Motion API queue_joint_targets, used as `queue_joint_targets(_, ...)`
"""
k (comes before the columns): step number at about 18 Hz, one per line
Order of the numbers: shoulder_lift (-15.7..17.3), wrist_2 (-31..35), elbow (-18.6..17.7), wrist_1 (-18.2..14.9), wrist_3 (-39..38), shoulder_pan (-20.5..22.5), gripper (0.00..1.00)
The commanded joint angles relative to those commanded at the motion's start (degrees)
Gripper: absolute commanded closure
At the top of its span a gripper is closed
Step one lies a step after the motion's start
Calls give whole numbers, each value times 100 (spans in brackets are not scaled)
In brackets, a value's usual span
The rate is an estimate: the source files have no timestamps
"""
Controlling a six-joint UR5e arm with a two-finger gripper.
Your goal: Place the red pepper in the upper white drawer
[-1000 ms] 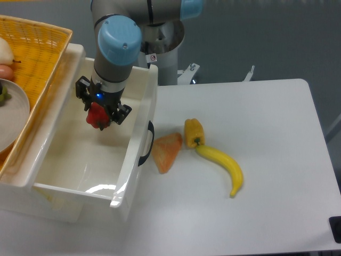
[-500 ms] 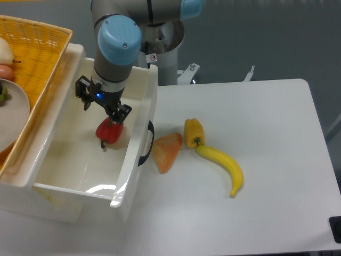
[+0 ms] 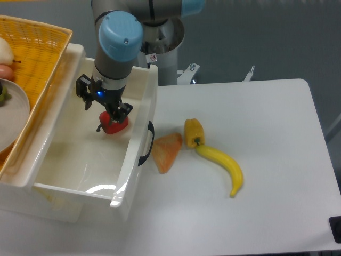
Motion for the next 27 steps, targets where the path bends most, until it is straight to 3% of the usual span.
queue_joint_targets(6,254,0,52,-263,78,149,32)
queue_joint_targets(14,431,-26,70,-738,1027,624,31)
queue_joint_targets(20,580,-26,132,-896,1414,861,31)
queue_joint_targets(27,782,17,229,-1142,2863,1459,31)
